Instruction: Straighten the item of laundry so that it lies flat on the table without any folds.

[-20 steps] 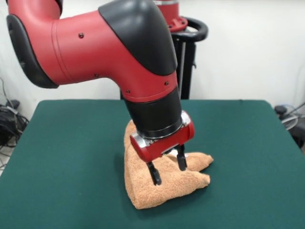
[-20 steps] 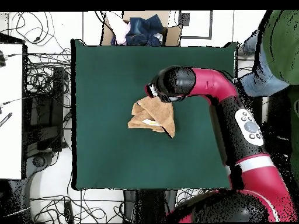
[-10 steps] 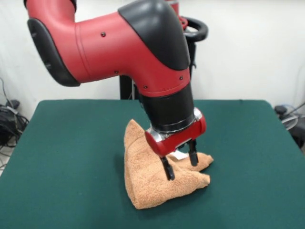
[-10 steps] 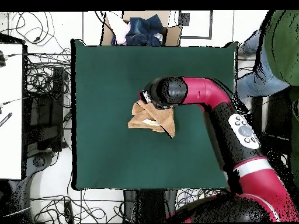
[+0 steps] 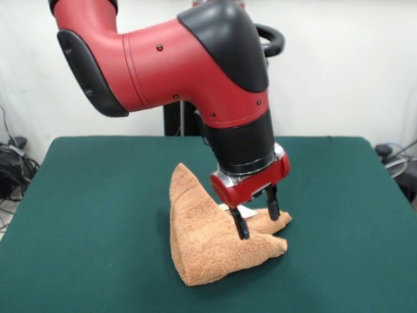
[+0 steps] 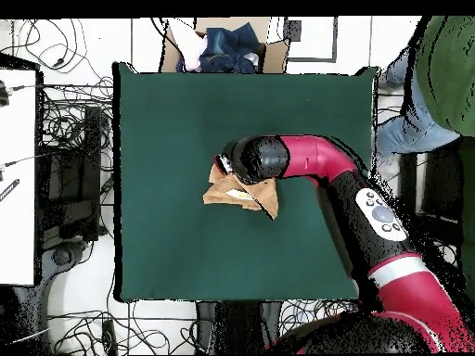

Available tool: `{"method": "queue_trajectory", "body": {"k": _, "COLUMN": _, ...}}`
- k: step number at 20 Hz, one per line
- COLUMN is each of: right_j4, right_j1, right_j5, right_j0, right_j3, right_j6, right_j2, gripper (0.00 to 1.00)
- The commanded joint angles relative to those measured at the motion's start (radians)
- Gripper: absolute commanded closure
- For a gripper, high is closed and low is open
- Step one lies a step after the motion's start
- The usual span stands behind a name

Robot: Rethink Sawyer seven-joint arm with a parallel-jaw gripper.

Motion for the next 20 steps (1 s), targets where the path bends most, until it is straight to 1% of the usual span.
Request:
{"method": "queue_trajectory", "body": {"k": 1, "right_j4": -0.020, "right_j1": 0.059, "right_j5": -0.095, "right_j0": 0.021, "right_j3": 0.060, "right_j6": 0.112, "right_j2": -0.054, "gripper": 0.00}}
{"method": "queue_trajectory", "body": {"k": 7, "right_j4": -0.023, "right_j1": 0.096, "right_j5": -0.105, "right_j0": 0.015, "right_j3": 0.043, "right_j6": 0.087, "right_j2": -0.057, "gripper": 0.00}}
{"method": "queue_trajectory", "body": {"k": 10, "right_j4": -0.025, "right_j1": 0.100, "right_j5": -0.118, "right_j0": 0.015, "right_j3": 0.042, "right_j6": 0.088, "right_j2": -0.058, "gripper": 0.00}}
{"method": "queue_trajectory", "body": {"k": 13, "right_j4": -0.026, "right_j1": 0.129, "right_j5": -0.119, "right_j0": 0.015, "right_j3": 0.018, "right_j6": 0.071, "right_j2": -0.055, "gripper": 0.00}}
{"method": "queue_trajectory", "body": {"k": 15, "right_j4": -0.028, "right_j1": 0.164, "right_j5": -0.120, "right_j0": 0.012, "right_j3": -0.007, "right_j6": 0.051, "right_j2": -0.051, "gripper": 0.00}}
{"method": "queue_trajectory", "body": {"k": 17, "right_j4": -0.030, "right_j1": 0.177, "right_j5": -0.121, "right_j0": 0.012, "right_j3": -0.017, "right_j6": 0.045, "right_j2": -0.050, "gripper": 0.00}}
{"method": "queue_trajectory", "body": {"k": 20, "right_j4": -0.041, "right_j1": 0.168, "right_j5": -0.144, "right_j0": 0.002, "right_j3": 0.011, "right_j6": 0.055, "right_j2": -0.054, "gripper": 0.00}}
